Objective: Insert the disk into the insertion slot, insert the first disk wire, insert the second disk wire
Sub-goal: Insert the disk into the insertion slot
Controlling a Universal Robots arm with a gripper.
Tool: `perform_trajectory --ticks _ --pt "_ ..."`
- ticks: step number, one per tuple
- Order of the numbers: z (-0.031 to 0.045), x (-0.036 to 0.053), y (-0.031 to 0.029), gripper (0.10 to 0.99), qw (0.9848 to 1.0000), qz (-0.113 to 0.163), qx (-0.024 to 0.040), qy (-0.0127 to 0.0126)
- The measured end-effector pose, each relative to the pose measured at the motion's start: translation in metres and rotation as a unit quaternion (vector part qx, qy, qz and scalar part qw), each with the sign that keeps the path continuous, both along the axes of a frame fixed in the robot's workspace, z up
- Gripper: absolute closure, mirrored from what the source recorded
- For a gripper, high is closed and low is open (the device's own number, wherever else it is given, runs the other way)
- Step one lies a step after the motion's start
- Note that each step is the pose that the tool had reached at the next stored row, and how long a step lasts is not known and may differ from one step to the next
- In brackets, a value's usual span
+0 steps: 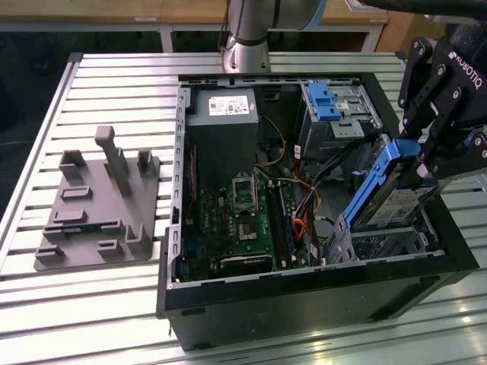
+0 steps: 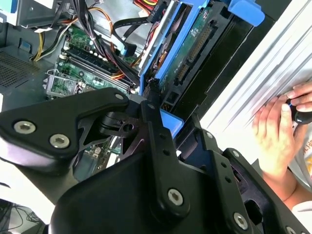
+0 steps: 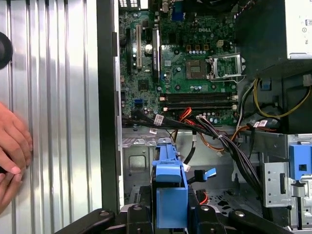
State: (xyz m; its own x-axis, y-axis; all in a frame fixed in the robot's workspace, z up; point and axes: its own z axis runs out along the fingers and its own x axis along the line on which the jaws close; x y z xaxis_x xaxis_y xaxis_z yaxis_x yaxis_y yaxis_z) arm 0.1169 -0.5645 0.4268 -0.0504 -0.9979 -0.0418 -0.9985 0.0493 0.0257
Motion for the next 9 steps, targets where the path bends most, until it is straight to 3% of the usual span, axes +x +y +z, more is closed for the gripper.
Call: perform_trajectory --ticks 9 --pt "-0.0131 0.0000 0.0000 0.722 1.0000 0.000 0.0000 0.0000"
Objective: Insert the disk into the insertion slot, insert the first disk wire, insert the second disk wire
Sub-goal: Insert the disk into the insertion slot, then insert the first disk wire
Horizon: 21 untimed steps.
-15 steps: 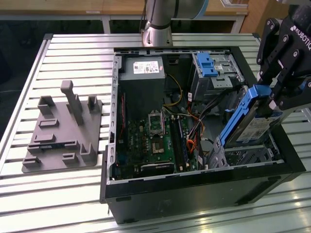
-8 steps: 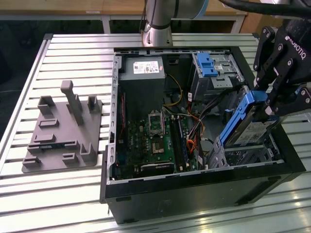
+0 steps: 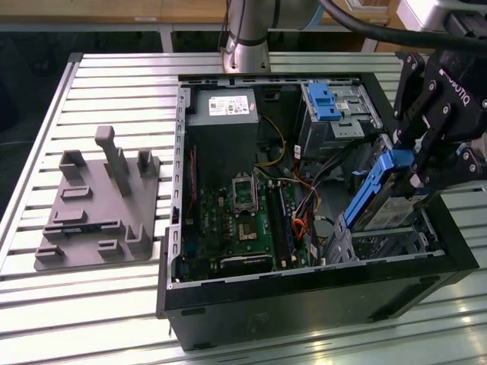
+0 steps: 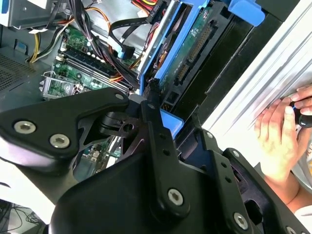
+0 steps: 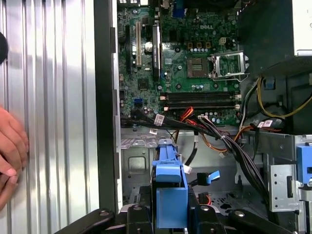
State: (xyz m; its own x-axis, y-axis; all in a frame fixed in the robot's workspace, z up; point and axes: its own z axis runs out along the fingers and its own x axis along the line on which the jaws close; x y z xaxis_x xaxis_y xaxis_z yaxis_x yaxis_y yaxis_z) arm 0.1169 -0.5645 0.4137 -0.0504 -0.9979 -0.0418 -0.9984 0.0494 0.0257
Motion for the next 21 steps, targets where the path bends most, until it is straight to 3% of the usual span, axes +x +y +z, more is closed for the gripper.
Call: perform_trajectory --ticks 7,12,21 --pt "-0.0060 0.0001 0.0000 0.710 1.0000 0.000 -0.0001 0.0000" --pt "-0.0064 0.0001 0.0000 0.529 1.0000 0.000 0.0000 0.0000" --pt "-0.0064 0.0001 0.0000 0.529 1.0000 0.002 0.0000 0.0000"
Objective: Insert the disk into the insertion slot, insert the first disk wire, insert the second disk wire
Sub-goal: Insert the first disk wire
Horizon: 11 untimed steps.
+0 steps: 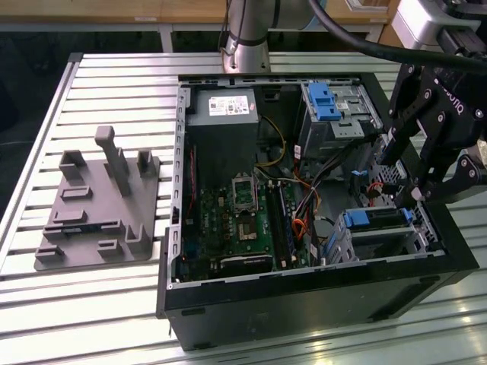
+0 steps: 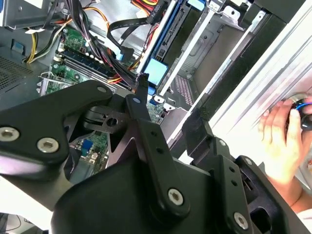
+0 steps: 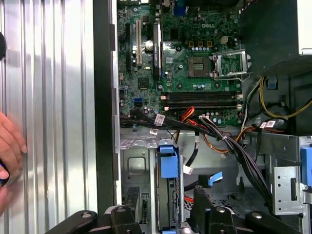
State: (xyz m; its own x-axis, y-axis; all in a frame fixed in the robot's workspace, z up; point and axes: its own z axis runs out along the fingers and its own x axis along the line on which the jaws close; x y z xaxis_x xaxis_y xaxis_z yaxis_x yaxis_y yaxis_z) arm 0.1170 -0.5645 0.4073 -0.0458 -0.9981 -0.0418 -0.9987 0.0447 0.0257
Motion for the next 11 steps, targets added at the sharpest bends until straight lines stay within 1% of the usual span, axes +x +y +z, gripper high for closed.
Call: perform_trajectory --ticks 9,10,11 --pt "0.0000 0.0000 0.0001 0.529 1.0000 0.001 0.0000 0.0000" --pt "-0.0001 0.0000 0.0004 0.529 1.0000 0.001 0.0000 0.0000" --pt "-0.0002 0.0001 0.0025 0.529 1.0000 0.001 0.0000 0.0000"
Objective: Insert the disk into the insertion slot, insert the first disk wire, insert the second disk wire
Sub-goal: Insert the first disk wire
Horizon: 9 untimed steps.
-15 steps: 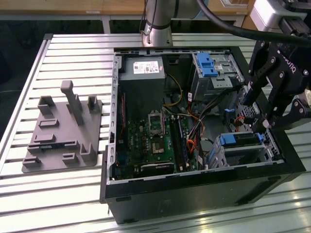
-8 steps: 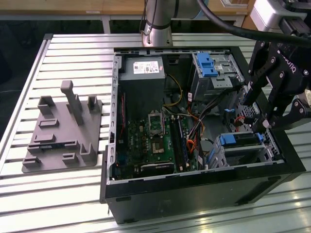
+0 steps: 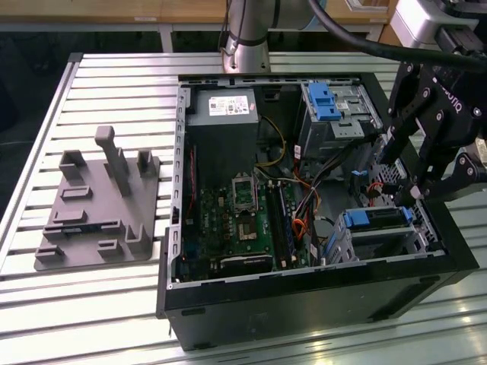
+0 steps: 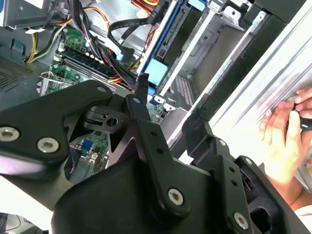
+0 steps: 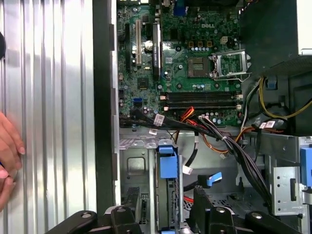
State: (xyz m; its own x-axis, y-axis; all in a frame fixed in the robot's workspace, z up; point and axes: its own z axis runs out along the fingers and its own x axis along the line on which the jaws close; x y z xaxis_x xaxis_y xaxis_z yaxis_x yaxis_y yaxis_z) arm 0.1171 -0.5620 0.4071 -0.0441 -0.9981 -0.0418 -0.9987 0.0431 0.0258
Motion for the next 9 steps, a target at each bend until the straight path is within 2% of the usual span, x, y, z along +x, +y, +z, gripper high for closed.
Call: perform_trajectory --ticks 4,6,9 --pt "0.0000 0.0059 0.0041 0.529 1.0000 0.000 -0.0003 0.0000" --pt "-0.0004 0.0125 0.0050 0.529 1.0000 0.000 -0.0012 0.0002" --pt "-0.0007 0.0184 0.0071 0.529 1.0000 0.000 -0.0099 0.0002"
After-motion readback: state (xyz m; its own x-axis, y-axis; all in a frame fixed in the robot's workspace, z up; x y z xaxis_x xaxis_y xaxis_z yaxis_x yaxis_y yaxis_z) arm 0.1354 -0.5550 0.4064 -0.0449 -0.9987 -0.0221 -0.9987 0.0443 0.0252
